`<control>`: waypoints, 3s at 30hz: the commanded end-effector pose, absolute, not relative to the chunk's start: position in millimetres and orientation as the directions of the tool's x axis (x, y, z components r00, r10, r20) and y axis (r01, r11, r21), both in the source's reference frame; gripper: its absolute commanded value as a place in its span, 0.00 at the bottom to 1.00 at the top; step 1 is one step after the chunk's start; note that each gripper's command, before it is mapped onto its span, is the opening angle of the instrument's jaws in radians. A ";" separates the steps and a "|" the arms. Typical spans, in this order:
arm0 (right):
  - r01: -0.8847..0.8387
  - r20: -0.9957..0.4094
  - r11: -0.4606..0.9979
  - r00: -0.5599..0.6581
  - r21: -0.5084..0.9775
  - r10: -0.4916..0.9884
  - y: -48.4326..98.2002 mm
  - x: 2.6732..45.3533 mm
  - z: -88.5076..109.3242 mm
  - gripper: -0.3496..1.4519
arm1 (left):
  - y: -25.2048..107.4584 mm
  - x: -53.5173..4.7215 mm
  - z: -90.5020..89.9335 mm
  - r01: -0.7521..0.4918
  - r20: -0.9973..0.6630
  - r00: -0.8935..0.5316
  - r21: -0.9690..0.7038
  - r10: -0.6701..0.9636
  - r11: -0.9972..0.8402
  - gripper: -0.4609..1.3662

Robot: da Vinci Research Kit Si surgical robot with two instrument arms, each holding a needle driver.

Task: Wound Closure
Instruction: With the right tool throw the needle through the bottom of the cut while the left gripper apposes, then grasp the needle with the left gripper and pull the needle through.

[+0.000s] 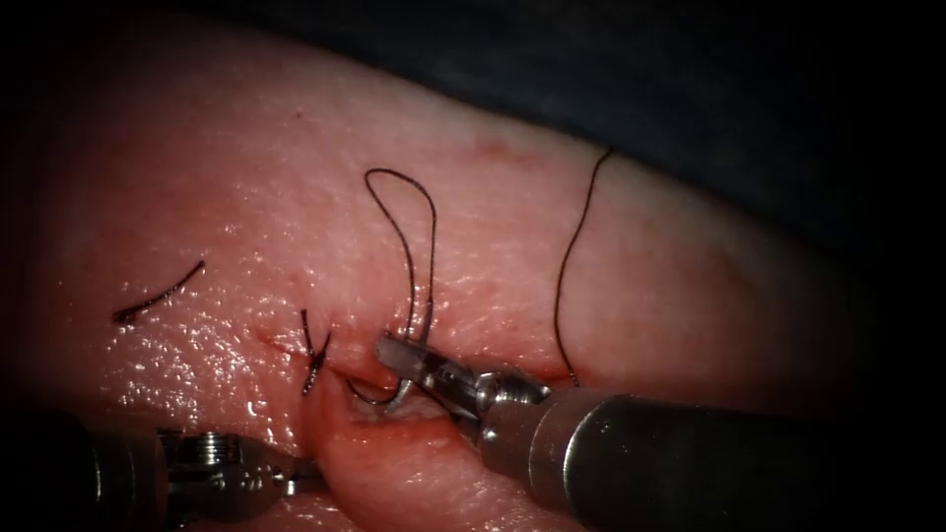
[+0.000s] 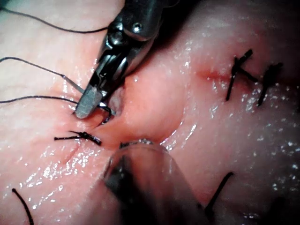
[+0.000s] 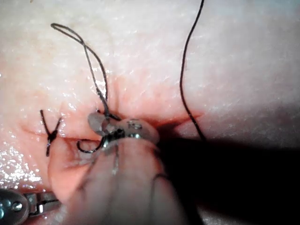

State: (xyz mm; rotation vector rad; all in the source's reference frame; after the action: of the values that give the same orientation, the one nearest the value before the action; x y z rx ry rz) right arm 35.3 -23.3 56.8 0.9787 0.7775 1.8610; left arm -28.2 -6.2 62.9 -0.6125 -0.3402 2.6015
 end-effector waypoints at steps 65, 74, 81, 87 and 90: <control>-0.259 0.272 -0.299 -0.137 0.918 0.953 -25.6 35.9 54.9 0.00 | -5.7 -28.5 62.5 -0.349 -0.398 -0.799 -0.303 0.450 -0.887 0.06; -0.181 0.097 -0.123 -0.146 0.976 0.985 -21.7 34.6 56.9 0.89 | -5.5 -28.7 62.6 -0.321 -0.441 -0.796 -0.273 0.415 -0.907 0.06; -0.172 0.060 -0.086 -0.154 0.981 0.986 -17.3 32.2 58.6 0.90 | -5.0 -28.8 62.8 -0.288 -0.488 -0.792 -0.234 0.368 -0.929 0.06; -0.161 0.066 -0.087 -0.132 0.983 0.989 -15.0 30.1 59.9 0.89 | -4.2 -28.6 63.3 -0.253 -0.553 -0.771 -0.188 0.315 -0.949 0.10; -0.156 0.067 -0.086 -0.120 0.984 0.991 -13.8 28.9 60.8 0.89 | -3.8 -28.5 63.5 -0.255 -0.567 -0.763 -0.178 0.311 -0.950 0.13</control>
State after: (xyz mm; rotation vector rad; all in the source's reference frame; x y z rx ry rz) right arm 28.5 -13.4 60.9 1.0806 1.1260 1.4242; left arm -28.5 -3.7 63.5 -0.8942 -0.1258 2.6903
